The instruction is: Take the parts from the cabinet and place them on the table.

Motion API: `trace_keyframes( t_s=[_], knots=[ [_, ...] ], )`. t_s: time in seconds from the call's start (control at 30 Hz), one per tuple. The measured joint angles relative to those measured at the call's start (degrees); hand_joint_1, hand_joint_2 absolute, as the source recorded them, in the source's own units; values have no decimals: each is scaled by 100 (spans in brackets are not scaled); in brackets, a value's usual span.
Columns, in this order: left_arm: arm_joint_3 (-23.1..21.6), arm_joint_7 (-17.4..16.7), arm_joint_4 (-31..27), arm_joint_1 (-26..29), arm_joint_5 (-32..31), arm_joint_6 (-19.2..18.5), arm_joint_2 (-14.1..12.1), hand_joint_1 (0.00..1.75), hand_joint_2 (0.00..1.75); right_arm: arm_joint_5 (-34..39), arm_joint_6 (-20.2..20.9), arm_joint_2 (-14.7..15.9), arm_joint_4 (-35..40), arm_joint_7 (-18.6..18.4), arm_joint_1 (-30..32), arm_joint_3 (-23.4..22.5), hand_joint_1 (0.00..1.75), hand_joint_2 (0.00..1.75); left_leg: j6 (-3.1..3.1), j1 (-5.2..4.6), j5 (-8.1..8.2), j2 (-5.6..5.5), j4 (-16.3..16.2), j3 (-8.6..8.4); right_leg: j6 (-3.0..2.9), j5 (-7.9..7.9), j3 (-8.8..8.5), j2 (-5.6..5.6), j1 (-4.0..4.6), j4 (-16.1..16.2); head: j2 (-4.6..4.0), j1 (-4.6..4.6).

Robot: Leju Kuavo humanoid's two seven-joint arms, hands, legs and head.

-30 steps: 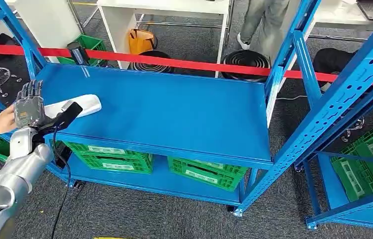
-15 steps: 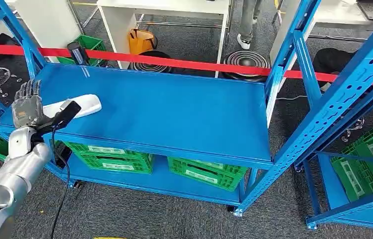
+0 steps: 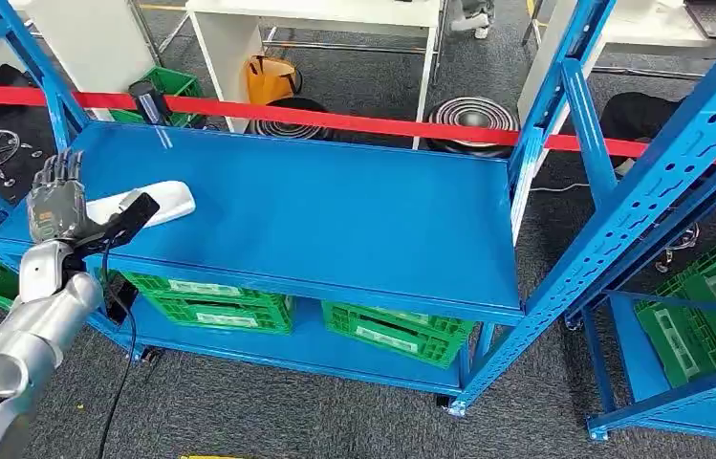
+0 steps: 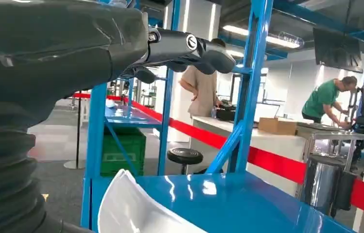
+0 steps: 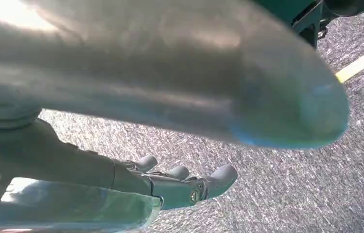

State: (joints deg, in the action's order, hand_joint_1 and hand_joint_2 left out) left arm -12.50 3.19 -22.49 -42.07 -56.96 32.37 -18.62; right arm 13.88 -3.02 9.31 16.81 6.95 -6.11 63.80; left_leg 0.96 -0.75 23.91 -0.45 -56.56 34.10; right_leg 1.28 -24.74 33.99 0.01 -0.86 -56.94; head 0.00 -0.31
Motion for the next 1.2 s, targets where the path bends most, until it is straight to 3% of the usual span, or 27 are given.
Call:
trace_keyframes(
  t_s=[0.4, 1.2],
  knots=[
    [90, -39, 4, -3, 4, -282, 20, 0, 175, -72, -11, 2, -2, 0, -12, -2, 0, 0, 0, 0, 0, 0, 0, 1, 0, 0, -1, 0, 0, 0, 0, 0],
    [133, -87, 37, 0, -57, -299, 31, 0, 175, -111, -11, 17, -13, -2, -26, -35, 0, 0, 0, 0, 0, 0, 0, 1, 0, 0, 0, 0, 0, 0, 0, -2]
  ],
)
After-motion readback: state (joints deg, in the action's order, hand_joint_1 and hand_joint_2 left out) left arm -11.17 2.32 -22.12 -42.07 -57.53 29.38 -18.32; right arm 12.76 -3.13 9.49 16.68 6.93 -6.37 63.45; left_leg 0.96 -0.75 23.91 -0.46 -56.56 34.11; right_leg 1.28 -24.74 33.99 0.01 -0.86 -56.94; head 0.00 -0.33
